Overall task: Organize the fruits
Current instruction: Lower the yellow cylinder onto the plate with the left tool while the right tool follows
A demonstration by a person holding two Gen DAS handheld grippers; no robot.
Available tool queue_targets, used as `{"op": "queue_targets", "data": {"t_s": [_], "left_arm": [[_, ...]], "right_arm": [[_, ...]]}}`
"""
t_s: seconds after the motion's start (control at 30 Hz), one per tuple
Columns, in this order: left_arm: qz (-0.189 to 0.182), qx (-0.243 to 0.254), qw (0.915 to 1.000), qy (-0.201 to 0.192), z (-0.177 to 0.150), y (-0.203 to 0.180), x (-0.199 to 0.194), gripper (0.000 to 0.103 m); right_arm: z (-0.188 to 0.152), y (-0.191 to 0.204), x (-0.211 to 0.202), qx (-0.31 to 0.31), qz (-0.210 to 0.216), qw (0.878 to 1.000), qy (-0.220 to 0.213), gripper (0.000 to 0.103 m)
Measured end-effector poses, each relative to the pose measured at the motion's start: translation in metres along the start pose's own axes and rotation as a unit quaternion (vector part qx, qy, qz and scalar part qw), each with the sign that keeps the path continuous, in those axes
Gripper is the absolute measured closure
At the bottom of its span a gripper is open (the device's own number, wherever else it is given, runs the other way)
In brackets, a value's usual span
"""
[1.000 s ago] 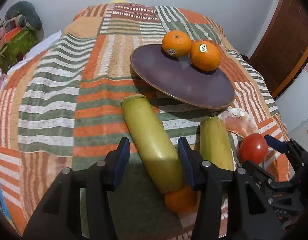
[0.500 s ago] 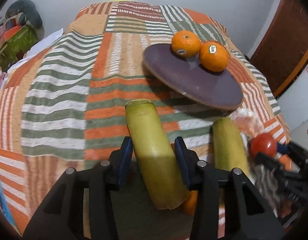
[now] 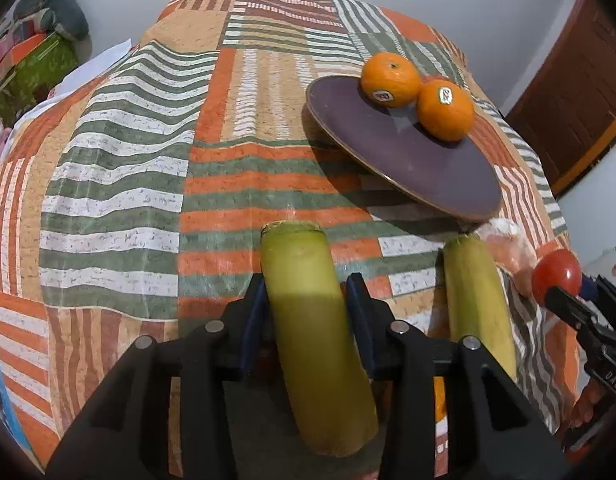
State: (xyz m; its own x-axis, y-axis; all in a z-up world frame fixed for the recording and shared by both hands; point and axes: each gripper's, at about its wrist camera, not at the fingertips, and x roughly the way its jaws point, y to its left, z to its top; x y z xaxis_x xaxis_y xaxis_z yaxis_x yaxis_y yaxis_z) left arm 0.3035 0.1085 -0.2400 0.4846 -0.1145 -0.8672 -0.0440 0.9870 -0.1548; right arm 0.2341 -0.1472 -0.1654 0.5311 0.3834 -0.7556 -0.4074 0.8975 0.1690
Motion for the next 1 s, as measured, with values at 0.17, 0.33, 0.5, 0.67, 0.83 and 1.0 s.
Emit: {"op": "queue_targets", "data": {"t_s": [0.17, 0.33, 0.5, 0.67, 0.83, 1.0], "left_arm": [[0.000, -0.004, 0.9997, -0.025, -0.002, 0.000, -0.023, 0.066], [-0.001, 0.004, 0.9974, -0.072, -0.001, -0.007, -0.064, 0.067], [0.001, 0.020, 0.9923, -0.122, 0.005, -0.020, -0.103, 0.067], [-0.006, 0.037, 0.9872, -0.155, 0.017, -0.036, -0.124, 0.067], [-0.016, 0.053, 0.9850, -0.163, 0.030, -0.051, -0.123, 0.067], [-0.025, 0.055, 0.9853, -0.160, 0.044, -0.060, -0.108, 0.067]], "right_arm": [[0.003, 0.000, -0.006, -0.007, -0.008, 1.000, -0.008, 0.056], [0.013, 0.001, -0.016, -0.010, -0.010, 1.000, -0.026, 0.056], [0.031, 0.004, -0.028, -0.017, -0.011, 0.998, -0.055, 0.056], [0.050, 0.004, -0.033, -0.022, -0.012, 0.997, -0.079, 0.056], [0.064, 0.005, -0.031, -0.030, -0.013, 0.995, -0.093, 0.056], [0.075, 0.006, -0.025, -0.042, -0.016, 0.994, -0.100, 0.056]]}}
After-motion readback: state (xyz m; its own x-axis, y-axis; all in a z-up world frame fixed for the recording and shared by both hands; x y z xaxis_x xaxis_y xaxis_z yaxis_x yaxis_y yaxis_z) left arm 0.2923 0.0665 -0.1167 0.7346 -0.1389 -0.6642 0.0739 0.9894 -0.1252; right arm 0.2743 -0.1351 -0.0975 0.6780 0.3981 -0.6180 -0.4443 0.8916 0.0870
